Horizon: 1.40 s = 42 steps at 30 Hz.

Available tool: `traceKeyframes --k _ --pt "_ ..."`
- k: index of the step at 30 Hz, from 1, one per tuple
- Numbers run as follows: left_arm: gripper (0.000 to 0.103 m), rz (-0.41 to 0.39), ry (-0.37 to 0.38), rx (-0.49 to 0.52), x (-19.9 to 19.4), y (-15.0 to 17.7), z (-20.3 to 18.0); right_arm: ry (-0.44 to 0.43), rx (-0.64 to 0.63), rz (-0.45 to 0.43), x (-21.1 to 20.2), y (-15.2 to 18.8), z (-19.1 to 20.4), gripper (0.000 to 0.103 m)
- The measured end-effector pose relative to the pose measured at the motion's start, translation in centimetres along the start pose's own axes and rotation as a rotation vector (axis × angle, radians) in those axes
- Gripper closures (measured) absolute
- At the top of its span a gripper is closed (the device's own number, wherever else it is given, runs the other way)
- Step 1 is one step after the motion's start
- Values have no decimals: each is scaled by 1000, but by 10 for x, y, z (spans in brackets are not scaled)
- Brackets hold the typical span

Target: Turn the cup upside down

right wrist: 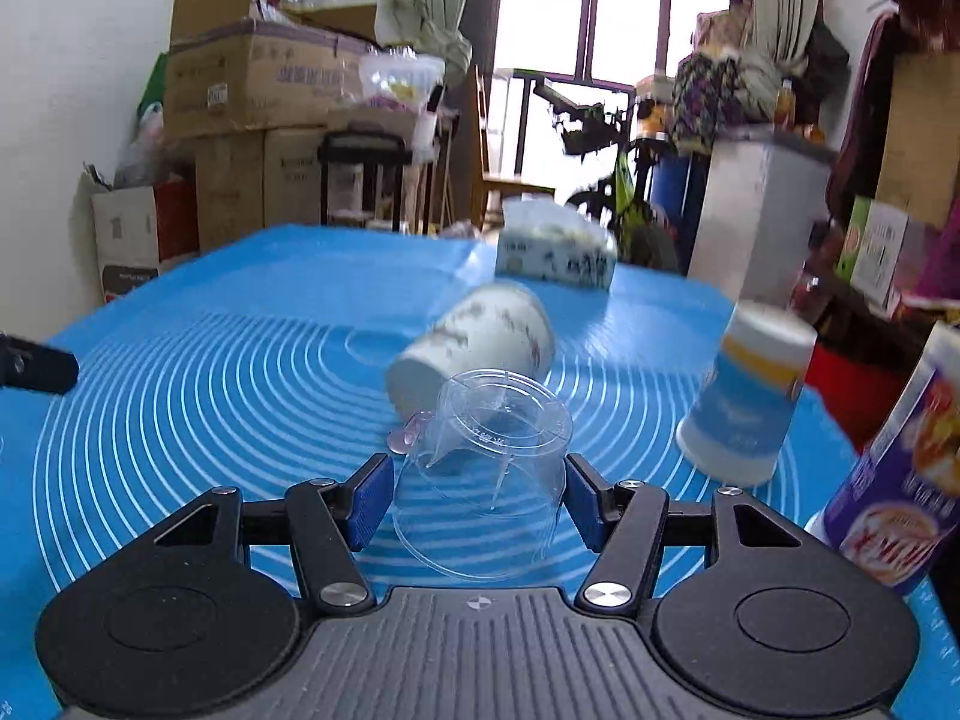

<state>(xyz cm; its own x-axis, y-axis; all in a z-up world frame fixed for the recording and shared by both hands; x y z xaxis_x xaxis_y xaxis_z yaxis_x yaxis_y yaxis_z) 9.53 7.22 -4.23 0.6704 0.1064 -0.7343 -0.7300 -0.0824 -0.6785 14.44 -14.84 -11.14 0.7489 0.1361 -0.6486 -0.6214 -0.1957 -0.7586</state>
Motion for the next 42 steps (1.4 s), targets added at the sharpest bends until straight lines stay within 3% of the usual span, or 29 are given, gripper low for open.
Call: traceKeyframes --k 16,22,25,27,29,42 --pt "5 5 0 7 -2 2 -5 3 -7 102 14 -1 11 43" --pt "5 3 0 5 -3 2 -4 11 5 92 13 -2 12 26" --pt "5 11 4 8 -4 1 -4 31 11 84 8 -1 12 22" --pt "5 15 7 12 -4 2 -6 34 35 61 -1 -3 11 7" --pt "5 15 12 16 -6 2 -9 26 51 34 -12 -4 10 0" --pt "5 7 29 49 -28 19 -26 -1 98 16 -88 4 -1 0"
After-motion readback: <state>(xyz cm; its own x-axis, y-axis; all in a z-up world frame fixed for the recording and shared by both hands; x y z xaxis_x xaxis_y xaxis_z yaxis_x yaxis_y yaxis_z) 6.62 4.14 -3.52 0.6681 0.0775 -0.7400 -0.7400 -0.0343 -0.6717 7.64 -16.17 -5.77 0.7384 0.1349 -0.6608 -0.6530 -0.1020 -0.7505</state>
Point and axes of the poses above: each gripper's, at about its wrist camera, not at the fingertips, and x roughly the way its jaws point, z to its left, y to its underside, the point moved 2 cm from there along x, roughly the way its jaws point, and after that the axes turned 11 degrees about z, right-handed, at the moved point
